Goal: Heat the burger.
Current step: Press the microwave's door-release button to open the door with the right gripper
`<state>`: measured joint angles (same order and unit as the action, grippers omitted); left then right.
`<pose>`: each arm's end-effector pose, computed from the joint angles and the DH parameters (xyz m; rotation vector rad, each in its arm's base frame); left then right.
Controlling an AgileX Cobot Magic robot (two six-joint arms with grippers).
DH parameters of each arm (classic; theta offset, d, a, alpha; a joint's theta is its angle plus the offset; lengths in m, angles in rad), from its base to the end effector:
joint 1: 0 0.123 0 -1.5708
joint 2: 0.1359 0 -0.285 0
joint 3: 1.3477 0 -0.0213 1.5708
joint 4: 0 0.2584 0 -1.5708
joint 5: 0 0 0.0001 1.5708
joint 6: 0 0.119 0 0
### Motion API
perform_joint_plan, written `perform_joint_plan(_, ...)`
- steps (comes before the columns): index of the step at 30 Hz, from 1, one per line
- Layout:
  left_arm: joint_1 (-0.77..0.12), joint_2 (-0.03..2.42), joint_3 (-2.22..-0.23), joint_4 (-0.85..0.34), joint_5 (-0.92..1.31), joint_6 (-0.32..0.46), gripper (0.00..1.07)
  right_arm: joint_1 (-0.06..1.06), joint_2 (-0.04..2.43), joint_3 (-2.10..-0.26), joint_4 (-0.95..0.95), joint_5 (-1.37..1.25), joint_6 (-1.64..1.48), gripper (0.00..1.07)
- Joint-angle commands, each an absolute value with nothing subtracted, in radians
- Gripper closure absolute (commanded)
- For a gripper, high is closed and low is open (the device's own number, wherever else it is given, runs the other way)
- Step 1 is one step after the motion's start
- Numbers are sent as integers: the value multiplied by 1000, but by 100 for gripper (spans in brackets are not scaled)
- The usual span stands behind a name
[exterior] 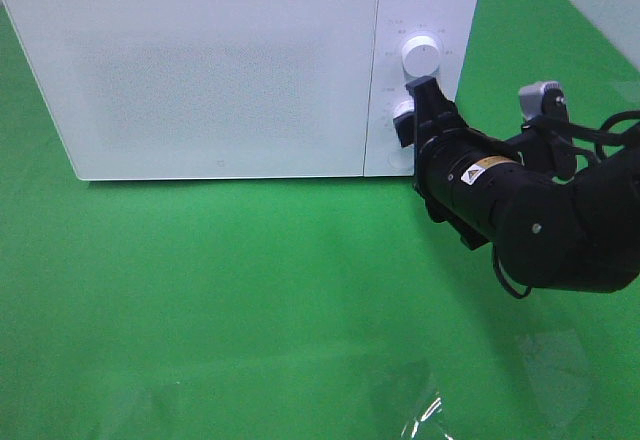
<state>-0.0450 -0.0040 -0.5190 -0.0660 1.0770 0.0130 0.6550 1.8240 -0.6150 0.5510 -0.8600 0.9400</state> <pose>0.0228 -0.0079 0.2726 0.0637 2.0363 -0.0989 0.3003 0.1711 0.1265 0.9203 1.7759 0.9411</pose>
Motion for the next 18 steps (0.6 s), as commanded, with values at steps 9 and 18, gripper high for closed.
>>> perform_joint_plan(9, -40, -21, -516, -75, 1069, 12, 10, 607, 1581, -614, 273, -523, 550, 43)
perform_joint_plan(18, -40, -21, -516, -75, 1069, 12, 10, 561, 1339, -614, -51, -185, 520, 43)
